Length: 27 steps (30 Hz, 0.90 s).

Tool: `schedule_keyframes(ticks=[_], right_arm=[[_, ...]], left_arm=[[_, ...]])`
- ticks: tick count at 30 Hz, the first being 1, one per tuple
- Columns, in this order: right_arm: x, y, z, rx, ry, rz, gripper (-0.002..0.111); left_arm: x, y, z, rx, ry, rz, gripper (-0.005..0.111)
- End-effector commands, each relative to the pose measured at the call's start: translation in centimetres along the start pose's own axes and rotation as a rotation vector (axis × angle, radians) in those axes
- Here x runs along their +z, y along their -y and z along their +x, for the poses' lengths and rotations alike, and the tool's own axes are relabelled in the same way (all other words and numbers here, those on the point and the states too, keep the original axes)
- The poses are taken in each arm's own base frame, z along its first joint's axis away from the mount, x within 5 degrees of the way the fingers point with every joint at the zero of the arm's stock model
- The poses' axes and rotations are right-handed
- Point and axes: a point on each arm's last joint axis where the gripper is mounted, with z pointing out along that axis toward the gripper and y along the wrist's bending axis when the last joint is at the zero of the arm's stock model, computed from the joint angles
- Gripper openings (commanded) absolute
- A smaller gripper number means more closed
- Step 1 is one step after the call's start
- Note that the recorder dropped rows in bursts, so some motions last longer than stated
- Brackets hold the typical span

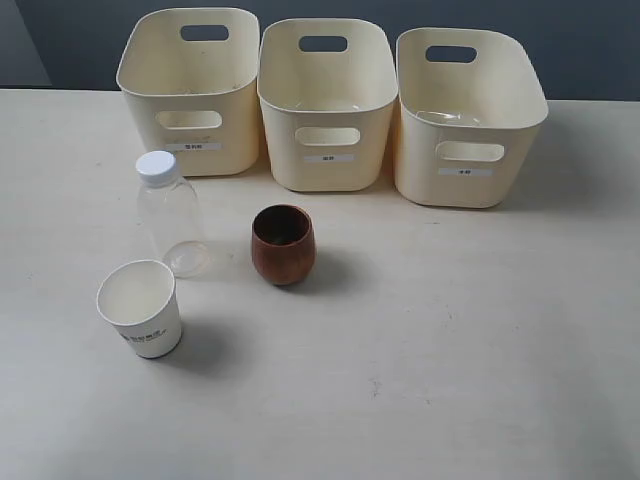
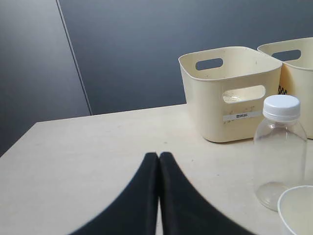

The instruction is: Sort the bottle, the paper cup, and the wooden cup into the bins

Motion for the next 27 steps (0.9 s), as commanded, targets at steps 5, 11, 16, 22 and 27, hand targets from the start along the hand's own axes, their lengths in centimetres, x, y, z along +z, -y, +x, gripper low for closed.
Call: schedule_keyframes(ticks=[5, 11, 16, 22, 27], right_arm=[[-0.04, 0.02, 0.08, -0.001, 0.005, 0.006, -0.001], [-0.04, 0.03, -0.05, -0.001, 0.019, 0.007, -0.001], [-0.06, 0.09, -0.49, 0.093, 0.068, 0.011, -0.001], [-0.06, 0.17, -0.43, 0.373, 0.064, 0.012, -0.001], [-0.04, 0.03, -0.11, 0.588, 0.027, 0.000, -0.001]], left_arm=[[-0.03, -0.01, -0.03, -0.001, 0.010, -0.002, 0.000], [-0.03, -0.01, -0.03, -0.001, 0.010, -0.002, 0.000], [-0.03, -0.01, -0.03, -0.001, 0.010, -0.002, 0.000], [-0.03, -0.01, -0.03, -0.001, 0.010, -0.002, 0.000], [-0.03, -0.01, -0.03, -0.001, 0.010, -0.002, 0.000]])
